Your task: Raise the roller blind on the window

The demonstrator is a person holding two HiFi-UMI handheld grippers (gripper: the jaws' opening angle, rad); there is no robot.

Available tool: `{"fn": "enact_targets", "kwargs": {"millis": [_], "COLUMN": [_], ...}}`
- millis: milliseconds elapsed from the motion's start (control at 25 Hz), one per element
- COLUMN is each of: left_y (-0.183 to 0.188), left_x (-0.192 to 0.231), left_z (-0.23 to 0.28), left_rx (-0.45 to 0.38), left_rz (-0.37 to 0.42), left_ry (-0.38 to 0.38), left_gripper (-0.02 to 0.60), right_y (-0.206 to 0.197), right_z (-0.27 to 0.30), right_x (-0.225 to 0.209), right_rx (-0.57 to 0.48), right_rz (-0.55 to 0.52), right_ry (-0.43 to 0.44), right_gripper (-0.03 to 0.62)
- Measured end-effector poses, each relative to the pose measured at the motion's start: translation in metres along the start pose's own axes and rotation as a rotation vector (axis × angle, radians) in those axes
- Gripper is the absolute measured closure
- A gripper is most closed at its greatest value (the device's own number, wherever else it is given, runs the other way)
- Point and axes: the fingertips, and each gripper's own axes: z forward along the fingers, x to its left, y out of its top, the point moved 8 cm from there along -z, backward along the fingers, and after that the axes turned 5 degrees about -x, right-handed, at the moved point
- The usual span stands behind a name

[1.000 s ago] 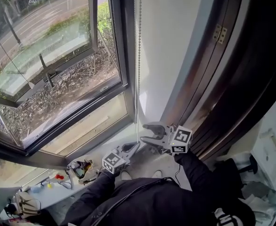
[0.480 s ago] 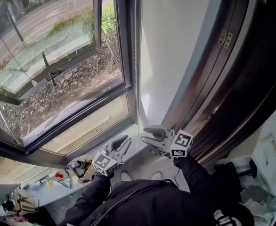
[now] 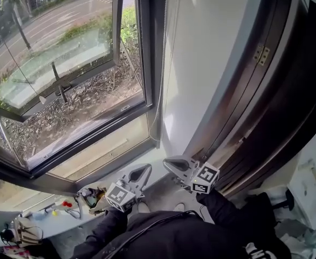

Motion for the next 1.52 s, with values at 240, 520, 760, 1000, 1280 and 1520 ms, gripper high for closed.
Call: {"fn": "enact_targets", "kwargs": {"millis": [240,520,760,1000,1280,1520], "left_y": [0.006,0.015,0.023,0.024,0.026,0.026], "left_x": [-0.011,-0.016,-0.018,-0.016,-0.015,-0.017], "left_z": [-0.006,-0.007,-0.011,-0.013,-0.014,-0.014], "left_rx": [0.008,-0.012,-0.046,-0.041,-0.044,-0.044], "left_rz": [-0.01,0.015,0.027,0.028,0.031,0.042], "left_ry": [0.01,0.019,0.041,0.077,0.082,0.081], "left_gripper": [0.575,0.575,0.575,0.575,0.575,0.575], "right_y": [-0.001,0.001,0.009,0.01,0.012,0.015], "right_z": [0.0,0.0,0.003,0.0,0.0,-0.001], "right_x": [0.017,0.026,0.031,0.027,0.029,0.03], "right_rx": [-0.002,0.013,-0.034,-0.042,-0.043,-0.054], "right_rz": [0.002,-0.04,-0.081,-0.082,-0.086,-0.092], "right_ry": [-0.001,0.031,-0.03,-0.071,-0.069,-0.071], "right_gripper": [0.591,0.592,0.592,0.592,0.592,0.592]}}
